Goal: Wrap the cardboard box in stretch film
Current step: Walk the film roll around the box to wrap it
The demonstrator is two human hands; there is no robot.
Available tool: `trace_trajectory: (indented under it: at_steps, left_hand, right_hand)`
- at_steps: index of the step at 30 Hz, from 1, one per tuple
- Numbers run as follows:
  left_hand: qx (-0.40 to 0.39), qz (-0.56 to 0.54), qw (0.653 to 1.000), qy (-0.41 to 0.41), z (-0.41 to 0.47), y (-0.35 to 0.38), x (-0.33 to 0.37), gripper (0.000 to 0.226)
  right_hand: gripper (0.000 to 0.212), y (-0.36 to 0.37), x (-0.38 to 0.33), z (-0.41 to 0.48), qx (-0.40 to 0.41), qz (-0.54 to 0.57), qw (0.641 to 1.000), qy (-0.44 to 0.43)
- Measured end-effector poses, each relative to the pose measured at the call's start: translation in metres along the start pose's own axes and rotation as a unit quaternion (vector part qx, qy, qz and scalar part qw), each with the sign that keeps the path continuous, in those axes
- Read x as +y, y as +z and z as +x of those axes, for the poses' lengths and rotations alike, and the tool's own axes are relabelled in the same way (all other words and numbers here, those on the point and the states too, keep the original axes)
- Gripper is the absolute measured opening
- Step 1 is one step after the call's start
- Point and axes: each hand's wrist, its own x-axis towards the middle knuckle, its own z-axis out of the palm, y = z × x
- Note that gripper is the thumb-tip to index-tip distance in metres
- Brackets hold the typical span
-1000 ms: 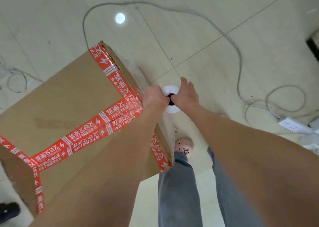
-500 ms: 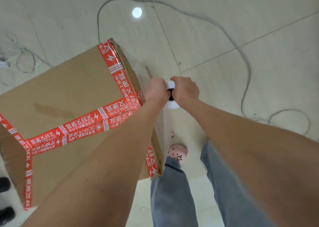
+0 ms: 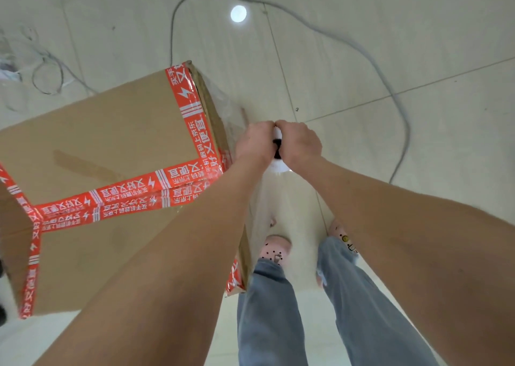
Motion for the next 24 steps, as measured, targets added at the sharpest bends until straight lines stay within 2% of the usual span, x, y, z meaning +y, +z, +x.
trace_trajectory:
  at_steps: [3,6,8,10,12,14,16,19,22,24]
  left_hand:
    - [0.03,-0.021,0.999,-0.015,-0.006,0.003,0.0,0.019]
    - [0.059,-0.082,0.993,-0.054,-0.014,0.009,0.002,0.02]
    - [0.079,-0.087,0.992,-0.051,-0.016,0.01,0.002,0.027]
    - [0.08,-0.052,0.995,-0.024,-0.015,0.009,0.002,0.039]
    - [0.055,-0.007,0.998,0.008,-0.012,0.007,0.004,0.048]
    - [0.032,0.018,0.999,0.026,-0.007,0.006,0.006,0.049]
    - [0.026,0.02,0.999,0.023,-0.001,0.003,0.008,0.044]
    - [0.033,0.0,0.999,-0.011,0.008,-0.002,0.008,0.031]
    - [0.05,-0.031,0.997,-0.05,0.015,-0.008,0.008,0.022]
    - [0.065,-0.052,0.994,-0.073,0.022,-0.012,0.009,0.025]
  right_hand:
    - [0.023,-0.01,-0.001,0.001,0.001,-0.095,0.993,-0.072]
    - [0.021,-0.008,0.004,-0.002,0.015,-0.097,0.99,-0.106]
    - [0.028,-0.004,0.007,-0.005,0.013,0.02,1.0,-0.018]
    - [0.047,0.001,0.01,-0.006,-0.005,0.099,0.992,0.081]
    - [0.058,0.005,0.011,-0.008,-0.032,0.121,0.985,0.115]
    - [0.05,0.004,0.01,-0.007,-0.027,0.162,0.979,0.119]
    - [0.041,0.002,0.01,-0.002,-0.007,0.187,0.977,0.107]
    - [0.039,-0.004,0.008,0.012,0.013,0.098,0.994,0.044]
    - [0.038,-0.015,0.0,0.026,0.0,0.032,0.999,-0.012]
    - [0.03,-0.022,-0.005,0.035,-0.003,0.04,0.999,-0.029]
